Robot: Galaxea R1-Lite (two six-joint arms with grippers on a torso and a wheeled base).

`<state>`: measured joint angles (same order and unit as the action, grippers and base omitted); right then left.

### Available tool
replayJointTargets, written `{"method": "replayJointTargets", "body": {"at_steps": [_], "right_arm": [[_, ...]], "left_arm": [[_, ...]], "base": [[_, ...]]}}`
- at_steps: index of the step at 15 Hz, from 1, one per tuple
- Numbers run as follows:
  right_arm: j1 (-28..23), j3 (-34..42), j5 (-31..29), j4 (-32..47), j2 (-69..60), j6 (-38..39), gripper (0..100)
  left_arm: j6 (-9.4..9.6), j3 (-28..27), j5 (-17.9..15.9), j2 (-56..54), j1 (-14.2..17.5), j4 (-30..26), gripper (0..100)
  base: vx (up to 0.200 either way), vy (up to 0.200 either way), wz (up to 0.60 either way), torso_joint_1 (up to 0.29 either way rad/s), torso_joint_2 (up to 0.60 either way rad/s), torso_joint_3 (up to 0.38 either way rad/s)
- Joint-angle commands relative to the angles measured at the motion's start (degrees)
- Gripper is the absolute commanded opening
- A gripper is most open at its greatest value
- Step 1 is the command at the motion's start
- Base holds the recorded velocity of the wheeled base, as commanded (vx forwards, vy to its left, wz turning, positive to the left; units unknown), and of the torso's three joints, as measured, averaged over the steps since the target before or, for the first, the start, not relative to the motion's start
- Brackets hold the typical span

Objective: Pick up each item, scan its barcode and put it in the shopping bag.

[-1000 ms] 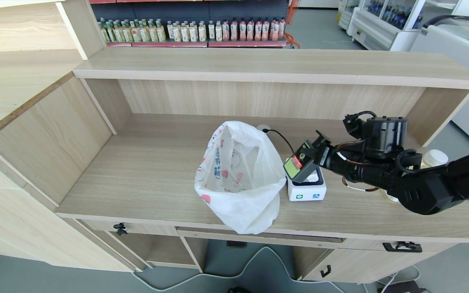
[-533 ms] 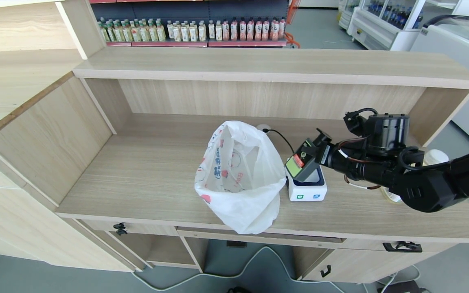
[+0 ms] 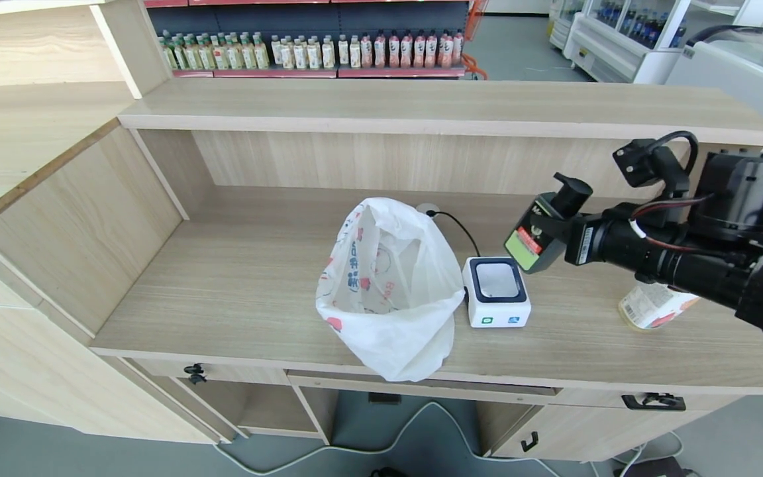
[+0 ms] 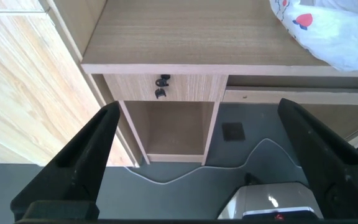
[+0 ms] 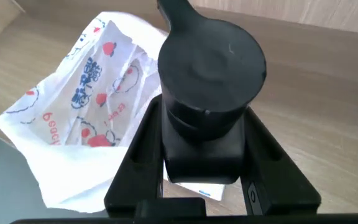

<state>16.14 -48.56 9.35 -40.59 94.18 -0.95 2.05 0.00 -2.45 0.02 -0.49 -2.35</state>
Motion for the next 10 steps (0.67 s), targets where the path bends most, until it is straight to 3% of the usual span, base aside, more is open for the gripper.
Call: {"method": "replayJointTargets", "body": {"at_steps": [1,7,10], "right_arm": [[-0.58,-0.14,0.05,-0.19,-3.13,-0.37,0],[0.65,-2.16,0.05,-0.1,-0.32,-1.25,0],[2.76,-3.48,1.46,-0.19,2.67,-1.07,0]], "left_arm": [[-0.03,0.0,-0.01,0.06,-0.04,-0.02,100],[-0.03,0.0,-0.01,0.06,-0.04,-0.02,100],[-0.38,0.0,-0.01,0.06,-0.04,-0.02,100]], "base": [[0.0,0.2,0.0,-0.012,-0.01,0.002],[0.0,0.2,0.0,0.007,0.0,0.002],[0.0,0.0,0.0,0.0,0.0,0.0]]}}
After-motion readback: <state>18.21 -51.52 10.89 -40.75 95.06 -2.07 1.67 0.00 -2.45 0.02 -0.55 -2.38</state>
